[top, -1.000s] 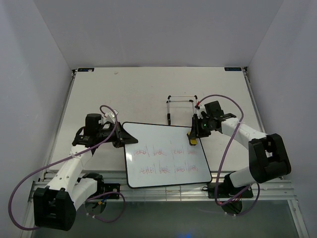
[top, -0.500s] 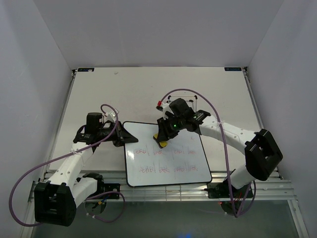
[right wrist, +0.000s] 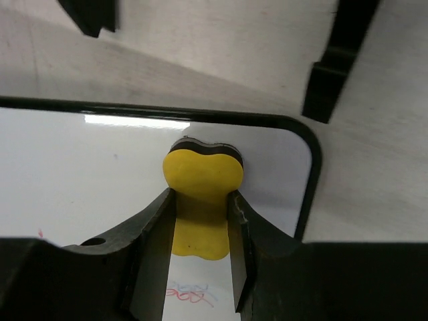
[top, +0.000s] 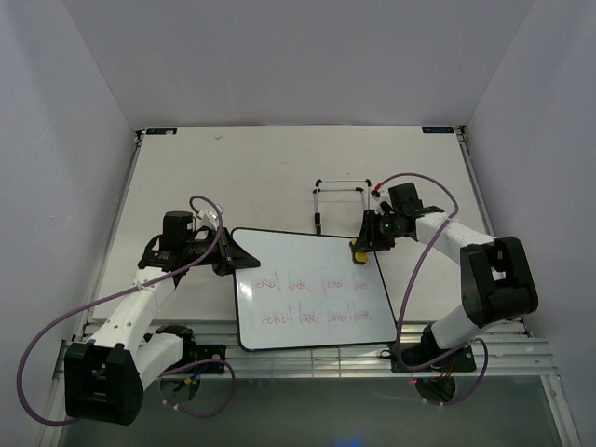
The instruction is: Erase the whiteboard
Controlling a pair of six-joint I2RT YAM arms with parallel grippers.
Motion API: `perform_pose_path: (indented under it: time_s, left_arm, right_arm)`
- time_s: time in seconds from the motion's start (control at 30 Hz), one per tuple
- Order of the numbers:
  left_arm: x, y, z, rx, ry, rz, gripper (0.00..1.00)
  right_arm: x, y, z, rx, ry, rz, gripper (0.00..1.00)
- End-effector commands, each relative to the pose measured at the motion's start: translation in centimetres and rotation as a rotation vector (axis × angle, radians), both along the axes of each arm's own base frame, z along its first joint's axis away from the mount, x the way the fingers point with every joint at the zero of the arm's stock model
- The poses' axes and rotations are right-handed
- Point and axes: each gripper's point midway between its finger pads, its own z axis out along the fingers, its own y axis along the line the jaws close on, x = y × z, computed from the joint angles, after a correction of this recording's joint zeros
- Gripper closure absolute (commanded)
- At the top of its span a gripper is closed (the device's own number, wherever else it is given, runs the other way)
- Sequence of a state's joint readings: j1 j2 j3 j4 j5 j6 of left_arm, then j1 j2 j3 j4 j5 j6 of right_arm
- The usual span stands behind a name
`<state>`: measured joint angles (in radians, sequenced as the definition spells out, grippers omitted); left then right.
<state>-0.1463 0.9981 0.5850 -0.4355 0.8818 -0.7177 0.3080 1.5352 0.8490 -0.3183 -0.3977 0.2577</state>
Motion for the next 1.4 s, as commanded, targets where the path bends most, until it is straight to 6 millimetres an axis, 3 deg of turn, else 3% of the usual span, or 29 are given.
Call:
perform_pose_path:
  time_s: [0.0,0.13,0.33,0.6,0.7,0.83,0.93,1.0,1.07,1.13,1.17,1.23,1.27,1.3,1.37]
  left_arm:
    - [5.6,3.8,-1.5,0.340,-0.361,0.113,1.00]
    - [5.7,3.9,-1.3,0.343,-0.367,0.118,1.00]
    - [5.7,3.9,-1.5,0.344,-0.365,0.120,1.00]
    - [5.7,3.8,-1.5,0.340,-0.364,0.120,1.00]
    - [5.8,3.9,-1.6,0.342,-0.361,0.122,1.00]
    - [5.8,3.9,-1.8,0.343,-0.353,0.123,1.00]
    - [5.7,3.9,-1.6,0.343,-0.362,0.128,1.00]
    - [5.8,4.0,-1.6,0.348,-0.361,0.134,1.00]
    - [5.8,4.0,-1.6,0.349,-0.361,0.135,1.00]
    - [5.9,4.3,-1.6,0.360,-0.359,0.146,1.00]
    - [5.9,4.4,-1.6,0.369,-0.361,0.152,1.00]
    - [6.2,4.9,-1.4,0.391,-0.367,0.180,1.00]
    - [6.2,5.1,-1.4,0.399,-0.367,0.190,1.00]
    - [6.3,5.2,-1.5,0.407,-0.364,0.199,1.00]
    - [6.5,5.8,-1.6,0.436,-0.359,0.229,1.00]
  right_arm:
    - [-3.1,-3.6,-5.5,-0.144,0.190,-0.026,0.63]
    - [-2.0,-3.7,-5.7,-0.151,0.176,-0.013,0.63]
    - [-2.3,-4.8,-6.0,-0.181,0.184,-0.021,0.63]
    - [-4.1,-2.6,-3.8,-0.159,0.115,0.055,0.66]
    - [-5.4,1.9,-2.2,-0.090,0.058,0.194,0.66]
    - [-7.7,11.4,2.1,0.047,-0.035,0.399,0.66]
    - [-8.5,15.8,4.1,0.083,-0.074,0.480,0.66]
    - [-8.8,16.9,4.6,0.072,-0.084,0.506,0.66]
    - [-9.0,16.7,4.1,0.037,-0.075,0.518,0.66]
    - [-8.1,14.4,2.6,-0.045,-0.068,0.463,0.66]
    - [-8.7,12.3,0.7,-0.081,-0.021,0.442,0.66]
    - [-7.4,8.4,-0.7,-0.096,0.027,0.329,0.66]
    - [-8.5,5.8,-2.8,-0.137,0.086,0.289,0.66]
    - [-7.7,3.4,-3.5,-0.148,0.107,0.213,0.66]
    - [-8.0,0.7,-4.4,-0.153,0.139,0.141,0.66]
